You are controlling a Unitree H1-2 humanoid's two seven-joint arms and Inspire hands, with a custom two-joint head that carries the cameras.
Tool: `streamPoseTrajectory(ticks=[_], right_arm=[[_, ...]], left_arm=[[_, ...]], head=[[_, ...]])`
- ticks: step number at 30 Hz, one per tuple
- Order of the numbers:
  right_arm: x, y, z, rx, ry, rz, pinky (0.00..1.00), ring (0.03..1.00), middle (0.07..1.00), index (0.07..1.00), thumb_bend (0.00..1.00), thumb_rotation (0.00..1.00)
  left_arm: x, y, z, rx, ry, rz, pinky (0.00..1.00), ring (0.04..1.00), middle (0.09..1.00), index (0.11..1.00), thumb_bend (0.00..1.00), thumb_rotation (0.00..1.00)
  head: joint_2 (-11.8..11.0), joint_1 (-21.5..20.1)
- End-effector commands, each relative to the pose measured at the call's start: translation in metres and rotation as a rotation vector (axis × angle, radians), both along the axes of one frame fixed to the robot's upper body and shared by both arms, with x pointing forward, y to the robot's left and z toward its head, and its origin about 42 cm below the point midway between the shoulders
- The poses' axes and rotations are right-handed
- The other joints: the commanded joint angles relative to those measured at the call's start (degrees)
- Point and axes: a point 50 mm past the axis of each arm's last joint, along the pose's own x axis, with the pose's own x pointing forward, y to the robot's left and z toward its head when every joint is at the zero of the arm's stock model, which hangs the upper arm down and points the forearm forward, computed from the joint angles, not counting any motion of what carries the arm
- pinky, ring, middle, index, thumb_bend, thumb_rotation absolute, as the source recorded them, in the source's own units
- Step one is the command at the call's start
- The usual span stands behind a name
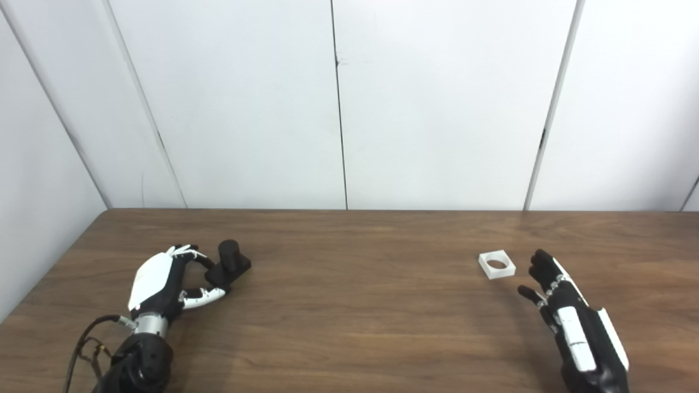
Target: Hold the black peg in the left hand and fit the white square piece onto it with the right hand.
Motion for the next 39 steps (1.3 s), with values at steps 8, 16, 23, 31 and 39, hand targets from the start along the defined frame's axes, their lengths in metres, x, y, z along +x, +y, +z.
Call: streamPoseTrajectory(ticks=[8,16,23,31,39], right_arm=[[-0.027,-0.008,-0.033,0.001,0.106,-0.023,0.86,0.966,0.949,0.93,0.63,0.86],[-0.028,-0.008,-0.032,-0.002,0.107,-0.023,0.87,0.969,0.95,0.933,0.65,0.87],[-0.027,-0.006,-0.032,-0.002,0.111,-0.019,0.87,0.972,0.954,0.932,0.65,0.87],[-0.028,-0.001,-0.035,-0.01,0.12,-0.015,0.87,0.963,0.946,0.93,0.64,0.87],[-0.027,0.004,-0.037,-0.015,0.121,-0.011,0.89,0.966,0.947,0.937,0.65,0.88]], left_arm=[[0.009,0.009,0.015,0.046,-0.061,0.011,0.87,0.954,0.879,0.552,0.59,0.21],[0.006,0.008,0.015,0.037,-0.062,0.002,0.88,0.953,0.874,0.548,0.58,0.2],[-0.004,0.002,0.015,0.034,-0.067,-0.027,0.86,0.946,0.868,0.546,0.58,0.17],[-0.023,-0.011,0.017,0.055,-0.071,-0.093,0.85,0.936,0.87,0.565,0.57,0.21],[-0.044,-0.026,0.021,0.078,-0.069,-0.16,0.84,0.943,0.873,0.56,0.58,0.24]], head=[[0.22,-0.1],[0.58,-0.31],[0.96,-0.46],[1.26,-0.56],[1.47,-0.93]])
